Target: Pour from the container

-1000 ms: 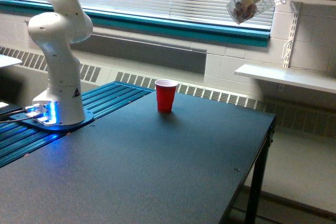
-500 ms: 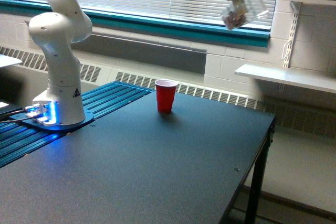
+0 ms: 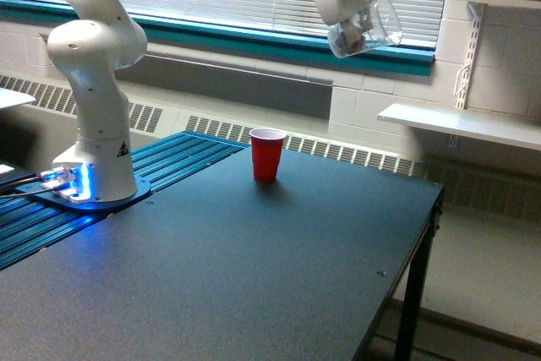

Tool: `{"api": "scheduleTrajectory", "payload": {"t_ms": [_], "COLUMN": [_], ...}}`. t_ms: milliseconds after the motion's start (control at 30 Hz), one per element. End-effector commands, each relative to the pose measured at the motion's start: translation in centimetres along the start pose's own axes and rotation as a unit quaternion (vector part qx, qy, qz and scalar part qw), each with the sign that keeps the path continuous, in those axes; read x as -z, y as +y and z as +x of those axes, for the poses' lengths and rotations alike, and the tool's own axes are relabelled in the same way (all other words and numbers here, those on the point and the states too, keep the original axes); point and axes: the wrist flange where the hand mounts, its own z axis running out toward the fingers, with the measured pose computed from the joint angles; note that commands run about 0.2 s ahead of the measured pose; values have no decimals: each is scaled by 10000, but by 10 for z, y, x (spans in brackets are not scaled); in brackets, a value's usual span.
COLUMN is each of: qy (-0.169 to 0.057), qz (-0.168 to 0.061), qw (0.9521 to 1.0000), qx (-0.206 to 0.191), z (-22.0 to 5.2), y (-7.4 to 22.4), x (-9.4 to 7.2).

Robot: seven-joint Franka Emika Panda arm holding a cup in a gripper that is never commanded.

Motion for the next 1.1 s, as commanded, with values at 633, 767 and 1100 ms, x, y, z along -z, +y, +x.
{"api": "scheduleTrajectory", "payload": {"t_ms": [633,767,1100], "qy": [-895,-1018,-1436], "qz": [-476,-474,-518], "qw": [9943,9931,9872], "qx": [-341,-352,-459], "z": [-170,-199,-263], "y": [23,27,40], "x": [-51,-48,-34]}}
